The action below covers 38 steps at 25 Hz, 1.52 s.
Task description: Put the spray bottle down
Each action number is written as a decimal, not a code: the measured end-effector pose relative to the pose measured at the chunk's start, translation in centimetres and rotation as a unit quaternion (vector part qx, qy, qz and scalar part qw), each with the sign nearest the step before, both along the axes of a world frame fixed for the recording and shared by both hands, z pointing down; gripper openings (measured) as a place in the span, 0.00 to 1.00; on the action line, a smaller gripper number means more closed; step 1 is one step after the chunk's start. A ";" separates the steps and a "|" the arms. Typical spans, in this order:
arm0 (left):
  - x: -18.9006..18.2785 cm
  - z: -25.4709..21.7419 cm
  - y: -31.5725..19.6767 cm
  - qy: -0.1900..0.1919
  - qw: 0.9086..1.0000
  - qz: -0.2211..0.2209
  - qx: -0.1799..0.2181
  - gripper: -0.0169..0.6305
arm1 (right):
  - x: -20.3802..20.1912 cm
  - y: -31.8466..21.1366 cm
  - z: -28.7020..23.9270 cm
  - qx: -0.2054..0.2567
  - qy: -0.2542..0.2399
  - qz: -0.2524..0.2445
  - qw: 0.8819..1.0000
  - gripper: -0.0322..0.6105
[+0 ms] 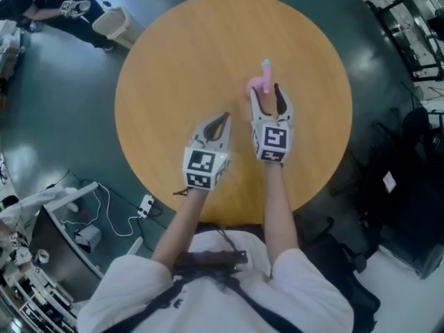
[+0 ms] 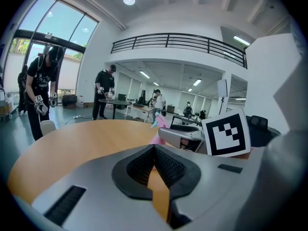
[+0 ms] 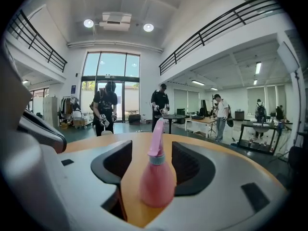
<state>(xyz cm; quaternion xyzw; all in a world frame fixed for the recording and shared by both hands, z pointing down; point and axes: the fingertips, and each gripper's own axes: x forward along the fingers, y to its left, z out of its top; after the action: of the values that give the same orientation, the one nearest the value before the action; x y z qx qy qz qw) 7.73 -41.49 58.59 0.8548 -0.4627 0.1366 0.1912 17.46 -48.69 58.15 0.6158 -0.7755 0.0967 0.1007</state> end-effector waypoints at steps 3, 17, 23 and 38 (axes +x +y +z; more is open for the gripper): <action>-0.2 -1.1 1.1 0.003 1.000 0.002 0.011 0.05 | 0.4 2.1 -0.7 -0.003 -0.006 0.011 1.000 0.47; -1.7 -7.5 7.7 0.025 0.996 0.015 0.082 0.04 | -0.2 13.5 -6.6 0.022 -0.016 0.032 0.999 0.17; -2.8 -10.6 10.2 0.032 0.992 0.016 0.119 0.04 | -3.3 17.6 -10.8 0.057 -0.013 -0.002 0.998 0.08; -4.3 -17.9 17.3 0.027 0.980 0.026 0.196 0.04 | -7.4 26.2 -19.7 0.120 -0.008 -0.018 0.993 0.07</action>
<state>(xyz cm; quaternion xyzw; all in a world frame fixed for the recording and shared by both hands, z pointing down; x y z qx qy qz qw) 3.43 -24.20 40.72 0.8908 -0.4529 0.0251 0.0284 10.03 -22.48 38.48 0.6086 -0.7931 0.0065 0.0218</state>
